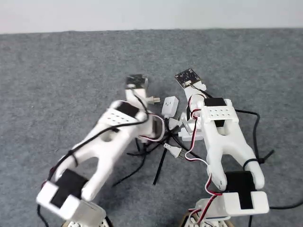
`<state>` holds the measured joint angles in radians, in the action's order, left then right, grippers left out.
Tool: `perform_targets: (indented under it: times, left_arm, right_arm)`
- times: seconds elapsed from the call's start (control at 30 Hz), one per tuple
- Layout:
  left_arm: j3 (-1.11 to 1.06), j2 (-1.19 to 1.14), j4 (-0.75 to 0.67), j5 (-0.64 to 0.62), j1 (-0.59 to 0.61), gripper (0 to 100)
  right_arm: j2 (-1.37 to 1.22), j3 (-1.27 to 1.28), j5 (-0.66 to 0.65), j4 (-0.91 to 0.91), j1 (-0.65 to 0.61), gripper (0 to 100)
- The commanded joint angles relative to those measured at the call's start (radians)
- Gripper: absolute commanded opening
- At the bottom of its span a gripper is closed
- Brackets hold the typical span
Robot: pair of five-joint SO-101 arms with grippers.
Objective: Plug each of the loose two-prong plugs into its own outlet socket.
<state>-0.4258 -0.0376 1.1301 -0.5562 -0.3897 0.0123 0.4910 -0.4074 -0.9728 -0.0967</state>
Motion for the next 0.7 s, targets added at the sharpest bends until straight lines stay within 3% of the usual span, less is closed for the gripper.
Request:
perform_targets:
  times: [0.0,0.27,0.43,0.67]
  left_arm:
    - [0.039,0.129,0.103,0.014,0.106,1]
    - [-0.153,0.226,0.123,0.198,0.253,1]
    - [-0.306,0.233,0.044,0.279,0.333,1]
    - [-0.427,0.226,-0.034,0.292,0.379,1]
  right_arm:
    - [0.039,-0.008,-0.015,0.015,0.012,19.3]
    - [0.051,-0.009,-0.015,0.015,0.004,9.5]
    - [0.133,0.029,-0.015,0.005,0.002,3.0]
    - [0.483,0.292,-0.066,-0.008,-0.162,2.3]
